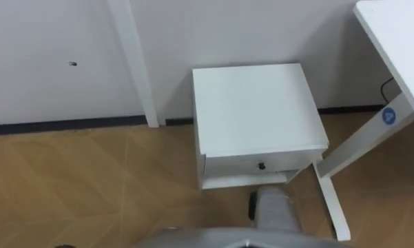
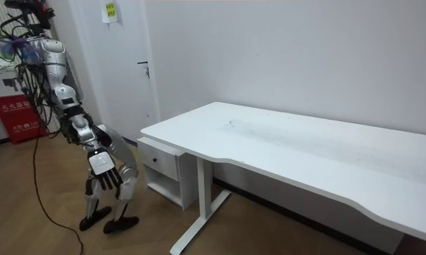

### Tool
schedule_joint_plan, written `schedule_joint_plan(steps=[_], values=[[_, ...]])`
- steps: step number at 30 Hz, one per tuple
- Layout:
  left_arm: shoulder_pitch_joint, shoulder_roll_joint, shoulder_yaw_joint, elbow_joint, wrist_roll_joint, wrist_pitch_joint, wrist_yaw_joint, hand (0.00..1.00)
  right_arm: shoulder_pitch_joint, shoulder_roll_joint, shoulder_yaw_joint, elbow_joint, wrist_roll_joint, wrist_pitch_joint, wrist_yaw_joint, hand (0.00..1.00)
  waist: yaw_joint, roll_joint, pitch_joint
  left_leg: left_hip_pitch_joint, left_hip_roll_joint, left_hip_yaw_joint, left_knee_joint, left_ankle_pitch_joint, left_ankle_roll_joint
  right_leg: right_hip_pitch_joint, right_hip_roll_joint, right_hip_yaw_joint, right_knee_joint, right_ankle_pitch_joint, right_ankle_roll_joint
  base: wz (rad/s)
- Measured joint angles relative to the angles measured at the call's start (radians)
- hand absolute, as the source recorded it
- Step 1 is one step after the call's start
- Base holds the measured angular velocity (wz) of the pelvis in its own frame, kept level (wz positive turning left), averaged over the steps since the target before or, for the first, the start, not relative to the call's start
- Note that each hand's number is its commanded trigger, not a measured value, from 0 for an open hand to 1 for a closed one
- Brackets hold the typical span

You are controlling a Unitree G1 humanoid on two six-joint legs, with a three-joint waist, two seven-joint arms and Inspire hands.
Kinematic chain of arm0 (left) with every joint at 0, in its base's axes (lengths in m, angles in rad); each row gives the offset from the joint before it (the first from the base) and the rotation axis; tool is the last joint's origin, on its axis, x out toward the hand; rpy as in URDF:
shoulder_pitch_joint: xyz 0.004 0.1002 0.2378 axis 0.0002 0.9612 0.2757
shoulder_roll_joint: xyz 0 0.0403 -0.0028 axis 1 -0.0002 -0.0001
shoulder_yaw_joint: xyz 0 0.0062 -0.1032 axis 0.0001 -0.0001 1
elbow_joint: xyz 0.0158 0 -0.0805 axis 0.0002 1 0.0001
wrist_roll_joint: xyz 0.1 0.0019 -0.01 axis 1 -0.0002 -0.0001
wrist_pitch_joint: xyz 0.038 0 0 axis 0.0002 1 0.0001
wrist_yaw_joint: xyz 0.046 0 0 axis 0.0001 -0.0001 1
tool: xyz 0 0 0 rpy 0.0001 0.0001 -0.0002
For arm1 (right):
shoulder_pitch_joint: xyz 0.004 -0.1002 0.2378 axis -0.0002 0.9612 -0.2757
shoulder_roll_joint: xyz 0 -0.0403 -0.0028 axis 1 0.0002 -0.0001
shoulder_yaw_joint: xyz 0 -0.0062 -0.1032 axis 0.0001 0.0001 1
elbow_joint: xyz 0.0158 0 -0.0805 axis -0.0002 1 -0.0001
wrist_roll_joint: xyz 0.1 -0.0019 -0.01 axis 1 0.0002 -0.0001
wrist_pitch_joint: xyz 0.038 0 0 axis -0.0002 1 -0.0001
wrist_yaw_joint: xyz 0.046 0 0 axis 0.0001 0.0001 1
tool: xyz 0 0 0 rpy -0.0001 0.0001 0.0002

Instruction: Put apple and close drawer

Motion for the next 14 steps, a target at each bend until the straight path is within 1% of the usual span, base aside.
schedule_joint_plan(steps=[1,2,3,4,5,6,7,8,9,11,12,13,14], values=[[-0.001,0.001,0.002,-0.005,0.000,-0.002,0.004,0.00,-0.012,-0.001,0.000,0.001,0.002,0.000,-0.006,0.00,0.001,-0.005,0.0003,0.003,0.002,0.000,-0.023,0.013,-0.006,0.024,0.013,-0.002,-0.056,-0.009,-0.001,-0.10],[-0.011,0.001,0.007,-0.004,0.000,-0.012,0.009,0.00,-0.031,-0.002,-0.001,0.003,0.005,-0.001,-0.019,0.00,0.006,-0.016,-0.0015,0.007,0.007,0.000,-0.061,0.038,-0.021,0.064,0.034,0.000,-0.162,-0.011,-0.002,-0.08],[-0.020,0.003,0.007,-0.005,-0.001,-0.026,0.015,0.00,-0.052,0.000,0.000,0.003,0.014,-0.007,-0.029,0.00,0.019,-0.022,-0.0024,0.023,0.008,0.001,-0.098,0.060,-0.036,0.106,0.050,0.005,-0.257,-0.008,-0.004,-0.17],[-0.020,0.003,0.007,-0.004,-0.003,-0.034,0.016,0.00,-0.060,0.000,0.000,0.003,0.022,-0.013,-0.030,0.00,0.026,-0.033,-0.0013,0.035,0.009,0.002,-0.120,0.065,-0.042,0.125,0.058,0.005,-0.298,-0.007,-0.003,-0.27],[-0.019,0.002,0.007,-0.004,-0.006,-0.041,0.016,0.00,-0.071,0.000,0.001,-0.001,0.032,-0.030,-0.030,0.00,0.034,-0.033,-0.0021,0.059,0.021,0.002,-0.154,0.069,-0.049,0.161,0.079,0.004,-0.358,0.006,-0.010,-0.13],[-0.018,0.004,0.008,-0.004,-0.006,-0.041,0.017,0.00,-0.077,0.006,0.003,0.000,0.049,-0.043,-0.030,0.00,0.037,-0.036,-0.0021,0.080,0.026,0.003,-0.180,0.084,-0.067,0.189,0.092,0.004,-0.399,0.020,-0.018,0.00],[-0.018,0.005,0.008,-0.004,-0.006,-0.042,0.018,0.00,-0.077,0.009,0.003,-0.001,0.052,-0.048,-0.029,0.00,0.040,-0.043,-0.0039,0.089,0.027,0.004,-0.192,0.089,-0.070,0.203,0.096,0.004,-0.417,0.022,-0.020,0.05],[-0.019,0.005,0.008,-0.005,-0.006,-0.045,0.020,0.00,-0.080,0.011,0.003,-0.001,0.054,-0.056,-0.022,0.00,0.048,-0.050,-0.0058,0.106,0.037,0.003,-0.210,0.093,-0.075,0.220,0.106,0.003,-0.443,0.026,-0.025,0.00],[-0.017,0.004,0.008,-0.004,-0.006,-0.048,0.020,0.00,-0.081,0.013,0.003,-0.001,0.056,-0.065,-0.012,0.00,0.051,-0.053,-0.0063,0.113,0.038,-0.001,-0.221,0.097,-0.082,0.233,0.115,0.002,-0.463,0.032,-0.032,0.05],[-0.013,0.003,0.015,-0.004,0.000,-0.049,0.021,0.00,-0.080,0.017,0.006,0.003,0.062,-0.078,-0.002,0.00,0.049,-0.057,-0.0056,0.117,0.040,0.001,-0.215,0.105,-0.094,0.257,0.113,0.008,-0.494,0.040,-0.042,0.15],[-0.010,0.004,0.019,-0.003,0.000,-0.049,0.023,0.00,-0.078,0.022,0.018,0.005,0.076,-0.079,0.002,0.00,0.047,-0.066,-0.0023,0.092,0.039,0.013,-0.149,0.111,-0.106,0.287,0.102,0.038,-0.529,0.049,-0.044,0.24],[-0.009,0.003,0.020,-0.001,0.000,-0.050,0.025,0.00,-0.076,0.027,0.027,0.007,0.085,-0.080,0.007,0.00,0.042,-0.090,0.0058,0.060,0.038,0.021,-0.114,0.103,-0.113,0.300,0.087,0.082,-0.543,0.050,-0.043,0.63],[-0.021,-0.001,0.015,0.003,0.001,-0.055,0.026,0.00,-0.070,0.027,0.033,0.013,0.091,-0.087,0.013,0.00,0.025,-0.085,0.0014,-0.009,0.038,0.020,-0.172,0.123,-0.120,0.300,0.078,0.150,-0.547,0.051,-0.040,0.54]])
